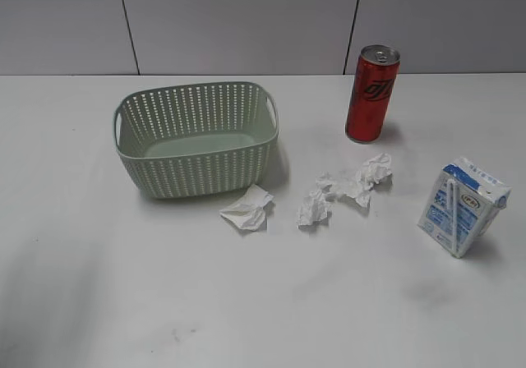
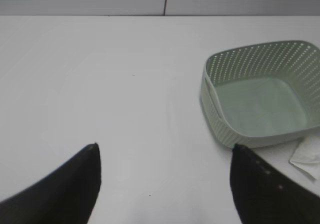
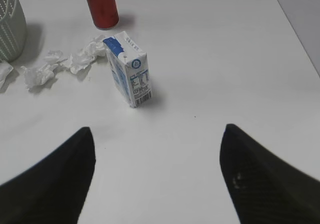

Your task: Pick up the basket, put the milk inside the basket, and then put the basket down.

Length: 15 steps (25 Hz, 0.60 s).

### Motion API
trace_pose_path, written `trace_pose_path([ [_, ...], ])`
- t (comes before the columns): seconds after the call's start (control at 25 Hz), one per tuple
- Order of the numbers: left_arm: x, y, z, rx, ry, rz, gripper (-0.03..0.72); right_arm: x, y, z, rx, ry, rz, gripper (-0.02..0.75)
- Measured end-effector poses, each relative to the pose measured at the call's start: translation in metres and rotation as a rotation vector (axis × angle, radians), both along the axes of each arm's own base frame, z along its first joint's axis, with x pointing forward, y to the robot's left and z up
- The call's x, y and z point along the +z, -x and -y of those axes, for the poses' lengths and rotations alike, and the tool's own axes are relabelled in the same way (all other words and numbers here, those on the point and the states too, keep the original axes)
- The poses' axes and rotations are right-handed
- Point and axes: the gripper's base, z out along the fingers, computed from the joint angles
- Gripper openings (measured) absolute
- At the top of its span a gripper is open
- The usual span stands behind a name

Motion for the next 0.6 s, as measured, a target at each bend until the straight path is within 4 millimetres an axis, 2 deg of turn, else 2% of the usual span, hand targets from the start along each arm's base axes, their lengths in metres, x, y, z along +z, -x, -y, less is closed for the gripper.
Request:
trace_pose_path([
  [0.16, 0.003, -0.044, 0.018, -0.071, -0.012, -0.128, 0.598, 0.0, 0.0, 0.0, 0.0, 0.0, 0.0, 0.587],
  [0.32, -0.005, -0.084, 0.035, -0.12, -0.023, -0.255, 0.613, 0.0, 0.0, 0.0, 0.0, 0.0, 0.0, 0.587],
  [0.44, -0.018, -0.111, 0.044, -0.135, -0.008, -0.337, 0.648, 0.0, 0.0, 0.0, 0.0, 0.0, 0.0, 0.587],
  [0.6, -0.047, -0.141, 0.055, -0.144, 0.037, -0.467, 0.66, 0.0, 0.0, 0.0, 0.0, 0.0, 0.0, 0.587],
])
